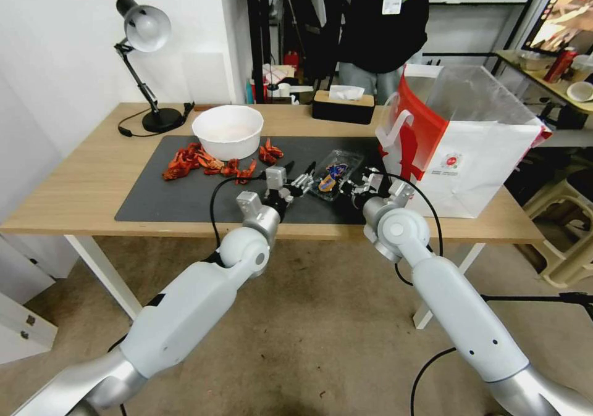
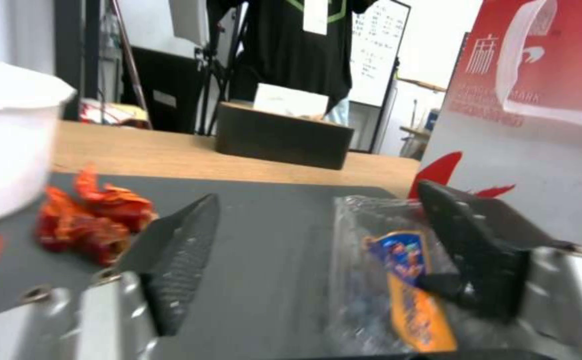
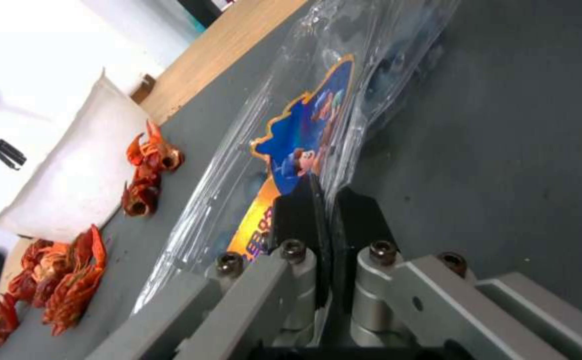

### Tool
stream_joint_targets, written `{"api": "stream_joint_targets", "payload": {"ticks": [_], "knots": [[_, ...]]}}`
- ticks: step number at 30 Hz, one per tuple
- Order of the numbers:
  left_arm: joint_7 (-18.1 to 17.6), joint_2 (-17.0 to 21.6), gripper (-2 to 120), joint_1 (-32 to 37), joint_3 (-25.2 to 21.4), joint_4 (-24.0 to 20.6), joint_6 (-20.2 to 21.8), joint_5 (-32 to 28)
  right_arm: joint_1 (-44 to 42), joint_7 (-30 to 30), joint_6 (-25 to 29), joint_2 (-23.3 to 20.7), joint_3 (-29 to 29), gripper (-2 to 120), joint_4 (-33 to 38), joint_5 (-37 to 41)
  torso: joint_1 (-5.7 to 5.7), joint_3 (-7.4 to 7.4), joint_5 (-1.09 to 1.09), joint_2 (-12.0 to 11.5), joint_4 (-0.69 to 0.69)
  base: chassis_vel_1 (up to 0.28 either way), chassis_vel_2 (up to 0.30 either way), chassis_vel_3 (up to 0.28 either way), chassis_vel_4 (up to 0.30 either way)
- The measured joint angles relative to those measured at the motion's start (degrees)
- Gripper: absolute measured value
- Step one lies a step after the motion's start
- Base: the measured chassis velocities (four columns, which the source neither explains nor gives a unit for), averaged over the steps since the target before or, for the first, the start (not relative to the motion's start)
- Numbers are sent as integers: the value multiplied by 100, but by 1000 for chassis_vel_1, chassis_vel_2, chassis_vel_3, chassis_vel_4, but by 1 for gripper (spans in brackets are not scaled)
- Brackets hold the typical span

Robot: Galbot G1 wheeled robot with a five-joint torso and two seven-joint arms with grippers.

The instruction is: Close the takeout container lid, then place the container into the takeout bag.

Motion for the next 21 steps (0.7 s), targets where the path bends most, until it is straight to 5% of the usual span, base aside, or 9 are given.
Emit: {"api": "stream_joint_targets", "payload": {"ticks": [6, 21], "knots": [[187, 215, 99, 573, -531, -303, -38, 654, 9, -33, 6, 6, -1, 0, -30, -27, 0, 0, 0, 0, 0, 0, 0, 0, 0], [70, 765, 100, 2074, -1808, -1265, 4, 1808, 7, -84, 16, 14, 10, 0, -58, -55, -1, -1, 1, 0, -1, 0, 0, 0, 0]]}}
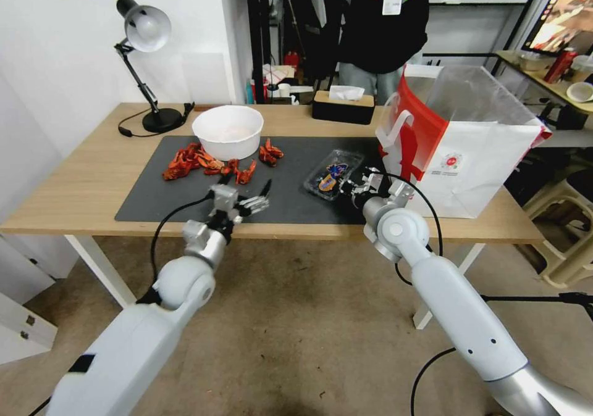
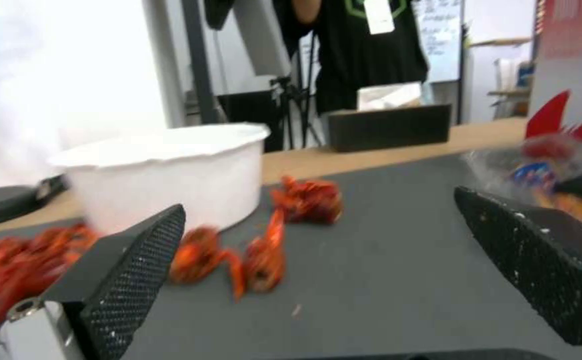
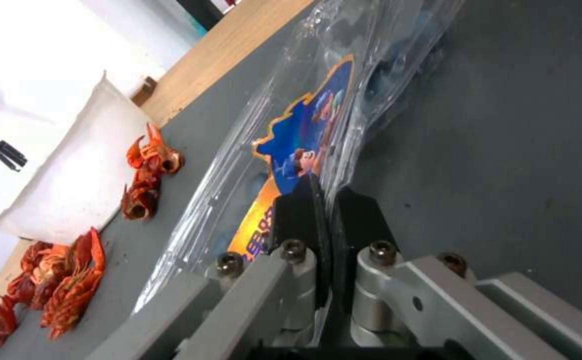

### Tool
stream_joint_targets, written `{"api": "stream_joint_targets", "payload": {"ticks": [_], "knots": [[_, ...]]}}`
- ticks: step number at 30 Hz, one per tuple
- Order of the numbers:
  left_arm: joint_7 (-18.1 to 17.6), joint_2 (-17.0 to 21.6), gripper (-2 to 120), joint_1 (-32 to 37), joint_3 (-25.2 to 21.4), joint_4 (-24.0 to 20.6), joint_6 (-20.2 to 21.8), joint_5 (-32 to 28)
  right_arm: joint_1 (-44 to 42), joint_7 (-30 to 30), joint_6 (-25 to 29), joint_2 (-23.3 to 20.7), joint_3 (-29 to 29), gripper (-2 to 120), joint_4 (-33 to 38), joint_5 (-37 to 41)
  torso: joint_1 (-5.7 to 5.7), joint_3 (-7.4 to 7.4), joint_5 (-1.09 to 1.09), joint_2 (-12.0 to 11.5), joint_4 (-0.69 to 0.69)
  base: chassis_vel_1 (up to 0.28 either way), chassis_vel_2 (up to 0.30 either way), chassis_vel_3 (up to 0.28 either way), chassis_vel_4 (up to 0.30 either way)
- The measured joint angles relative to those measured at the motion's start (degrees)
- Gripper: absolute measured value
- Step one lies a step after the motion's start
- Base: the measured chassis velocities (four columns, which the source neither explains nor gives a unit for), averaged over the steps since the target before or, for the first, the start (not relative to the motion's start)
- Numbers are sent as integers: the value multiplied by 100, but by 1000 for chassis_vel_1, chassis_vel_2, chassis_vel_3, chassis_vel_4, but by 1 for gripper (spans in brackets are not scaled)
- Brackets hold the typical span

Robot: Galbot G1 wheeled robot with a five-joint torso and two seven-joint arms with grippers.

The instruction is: Close the takeout container lid, then place the container into the takeout bag.

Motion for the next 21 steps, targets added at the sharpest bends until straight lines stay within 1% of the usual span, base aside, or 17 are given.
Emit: {"api": "stream_joint_targets", "payload": {"ticks": [1, 3, 4, 5, 6, 7, 9, 12, 13, 15, 17, 19, 21], "knots": [[0, 0, 100, 0, 0, 0, 0, 0, 0, 0, 0, 0, 0, 0, 0, 0, 0, 0, 0, 0, 0, 0, 0, 0, 0], [-139, 36, 100, 382, -193, -156, 0, 172, 13, 0, 1, 3, 1, 0, -3, 0, 0, 0, -2, 0, 2, 0, 0, 0, 0], [-139, 36, 100, 382, -193, -156, 0, 172, 13, 0, 1, 3, 1, 0, -3, 0, 0, 0, -2, 0, 2, 0, 0, 0, 0], [-185, 35, 100, 548, -328, -236, -4, 238, 16, -1, 1, 4, 0, 0, -3, 0, 0, 0, 0, 0, 0, 0, 0, 0, 0], [-211, 23, 100, 701, -438, -292, -12, 289, 16, 0, 1, 4, 0, 0, -3, -1, 0, 0, 2, 0, 1, 0, 0, 0, 0], [-221, 1, 100, 922, -593, -338, -56, 390, 16, 1, 1, 2, 0, 0, -1, -4, 0, 0, -1, 0, 2, 0, 0, 0, 0], [-221, -9, 100, 1005, -671, -348, -96, 449, 16, 1, 1, 1, -2, 0, 0, -9, 0, 0, -2, 0, 3, 0, 0, 0, 0], [-218, -49, 100, 1286, -963, -391, -277, 610, 13, -1, 4, -1, -4, 0, 4, -21, 0, 0, -1, 0, 1, 0, 0, 0, 0], [-218, -49, 100, 1286, -963, -391, -277, 610, 13, -1, 4, -1, -4, 0, 4, -21, 0, 0, -1, 0, 1, 0, 0, 0, 0], [-222, -126, 100, 1500, -1187, -464, -370, 627, 5, -1, 5, 0, -5, 0, 14, -34, 1, 0, 0, 0, 1, 0, 0, 0, 0], [-229, -166, 100, 1576, -1261, -486, -403, 628, 0, -2, 6, 0, -5, 0, 22, -37, 0, 0, 0, 0, 0, 0, 0, 0, 0], [-255, -329, 100, 1852, -1508, -533, -592, 619, -12, -2, 9, 2, -6, 0, 36, -52, 0, 0, -1, 0, 0, 0, 0, 0, 0], [-254, -386, 100, 1986, -1598, -550, -661, 595, -17, -4, 10, 3, -6, 0, 37, -62, 0, 0, 0, 0, 0, 0, 0, 0, 0]]}}
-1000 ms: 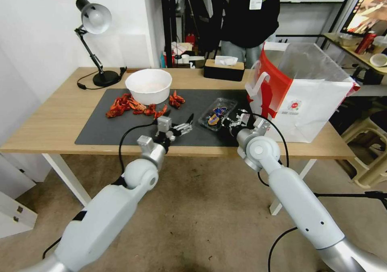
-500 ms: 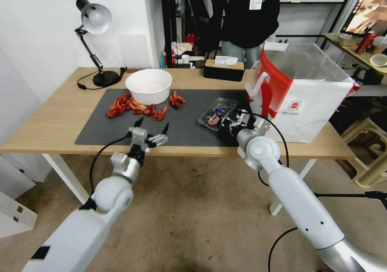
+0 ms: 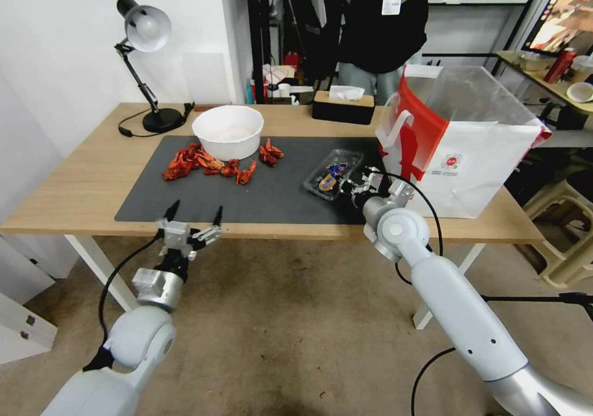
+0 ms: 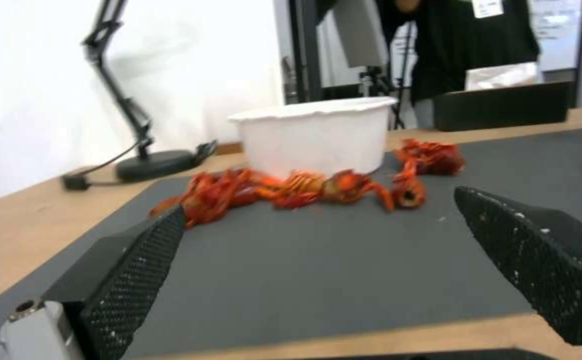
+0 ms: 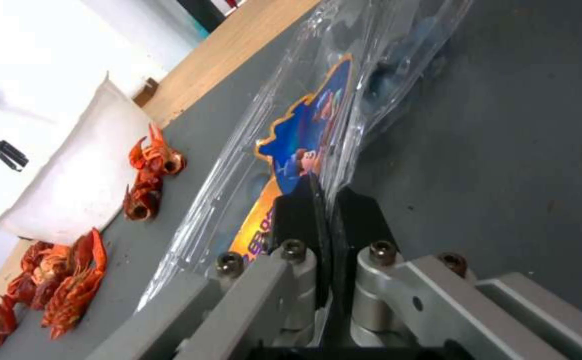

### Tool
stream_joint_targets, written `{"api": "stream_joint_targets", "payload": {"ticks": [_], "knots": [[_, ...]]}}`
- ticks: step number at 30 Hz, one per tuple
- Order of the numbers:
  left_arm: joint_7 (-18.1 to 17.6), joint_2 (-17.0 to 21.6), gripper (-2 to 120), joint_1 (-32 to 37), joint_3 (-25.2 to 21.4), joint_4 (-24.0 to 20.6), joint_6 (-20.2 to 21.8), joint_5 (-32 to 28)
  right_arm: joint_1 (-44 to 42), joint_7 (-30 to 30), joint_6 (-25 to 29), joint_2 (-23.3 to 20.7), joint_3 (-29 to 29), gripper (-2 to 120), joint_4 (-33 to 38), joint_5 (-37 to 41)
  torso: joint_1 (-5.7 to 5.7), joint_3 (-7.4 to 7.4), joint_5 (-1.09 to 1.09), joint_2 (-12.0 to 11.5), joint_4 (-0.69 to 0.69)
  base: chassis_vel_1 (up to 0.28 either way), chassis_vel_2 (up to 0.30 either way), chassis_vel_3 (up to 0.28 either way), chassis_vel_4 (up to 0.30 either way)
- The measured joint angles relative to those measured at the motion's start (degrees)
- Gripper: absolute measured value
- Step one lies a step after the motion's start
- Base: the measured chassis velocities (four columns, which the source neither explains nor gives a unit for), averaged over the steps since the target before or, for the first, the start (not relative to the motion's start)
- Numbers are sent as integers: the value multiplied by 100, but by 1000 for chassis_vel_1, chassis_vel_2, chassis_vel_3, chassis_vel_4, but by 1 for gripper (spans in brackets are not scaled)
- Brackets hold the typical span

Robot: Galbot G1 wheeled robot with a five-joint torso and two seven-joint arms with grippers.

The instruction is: Close the takeout container lid, then place the container into the takeout bag.

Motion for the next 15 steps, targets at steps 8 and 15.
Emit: {"api": "stream_joint_targets", "payload": {"ticks": [8, 15], "knots": [[137, -182, 100, 579, -186, 91, -515, -119, -2, -22, 5, 8, -2, 0, 0, -15, 1, 0, 0, 0, 1, 0, 0, 0, 0], [195, -206, 100, 673, -192, 162, -670, -98, 28, -23, 6, 24, 0, 0, 218, 64, 1, 1, 1, -1, 1, 0, 0, 0, 0]]}}
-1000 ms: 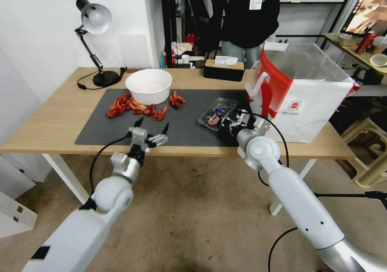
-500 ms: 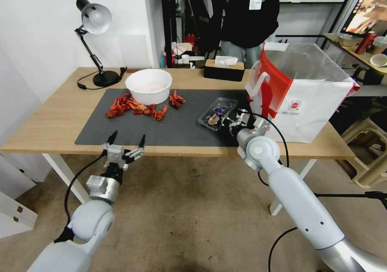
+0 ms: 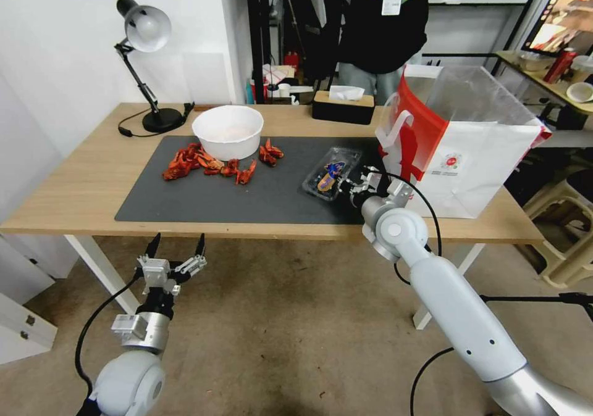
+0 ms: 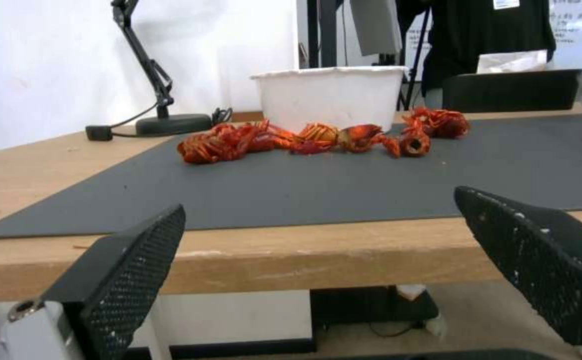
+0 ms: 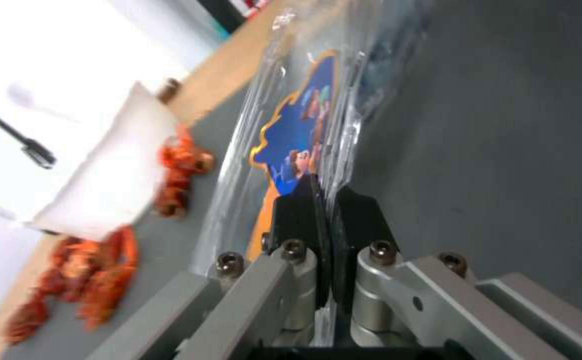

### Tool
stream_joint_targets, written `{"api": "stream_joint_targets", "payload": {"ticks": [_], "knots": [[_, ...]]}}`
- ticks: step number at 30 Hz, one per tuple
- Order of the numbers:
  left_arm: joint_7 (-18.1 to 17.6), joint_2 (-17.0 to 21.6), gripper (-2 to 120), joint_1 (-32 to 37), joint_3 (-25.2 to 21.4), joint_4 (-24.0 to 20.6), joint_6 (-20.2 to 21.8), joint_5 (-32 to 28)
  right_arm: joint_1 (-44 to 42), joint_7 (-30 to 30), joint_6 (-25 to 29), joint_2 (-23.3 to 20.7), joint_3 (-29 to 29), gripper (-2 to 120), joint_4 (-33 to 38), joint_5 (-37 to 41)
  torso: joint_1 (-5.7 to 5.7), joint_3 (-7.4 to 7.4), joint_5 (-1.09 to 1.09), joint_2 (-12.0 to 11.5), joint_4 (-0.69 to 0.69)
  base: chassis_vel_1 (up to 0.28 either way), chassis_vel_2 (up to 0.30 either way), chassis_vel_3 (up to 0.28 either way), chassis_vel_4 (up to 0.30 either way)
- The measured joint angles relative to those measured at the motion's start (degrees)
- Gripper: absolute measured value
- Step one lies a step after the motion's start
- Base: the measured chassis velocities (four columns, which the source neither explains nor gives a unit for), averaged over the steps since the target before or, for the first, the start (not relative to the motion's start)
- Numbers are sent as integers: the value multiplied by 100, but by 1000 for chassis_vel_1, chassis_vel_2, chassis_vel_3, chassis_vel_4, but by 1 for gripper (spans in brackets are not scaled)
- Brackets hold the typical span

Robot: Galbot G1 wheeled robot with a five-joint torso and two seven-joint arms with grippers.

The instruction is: Close the takeout container lid, then place the container into the takeout bag.

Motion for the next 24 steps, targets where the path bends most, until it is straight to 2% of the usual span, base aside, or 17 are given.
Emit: {"api": "stream_joint_targets", "payload": {"ticks": [14, 24], "knots": [[-9, 2, 100, -82, 3, 27, 8, 60, 226, -279, 0, -254, 394, 0, 814, 352, 0, 0, -1, 0, -1, 0, 0, 0, 0], [-16, -1, 100, -114, -20, 14, 27, 97, 745, -114, -44, -460, 1082, 0, 1424, 800, 0, 0, 0, 0, 0, 0, 0, 0, 0]]}}
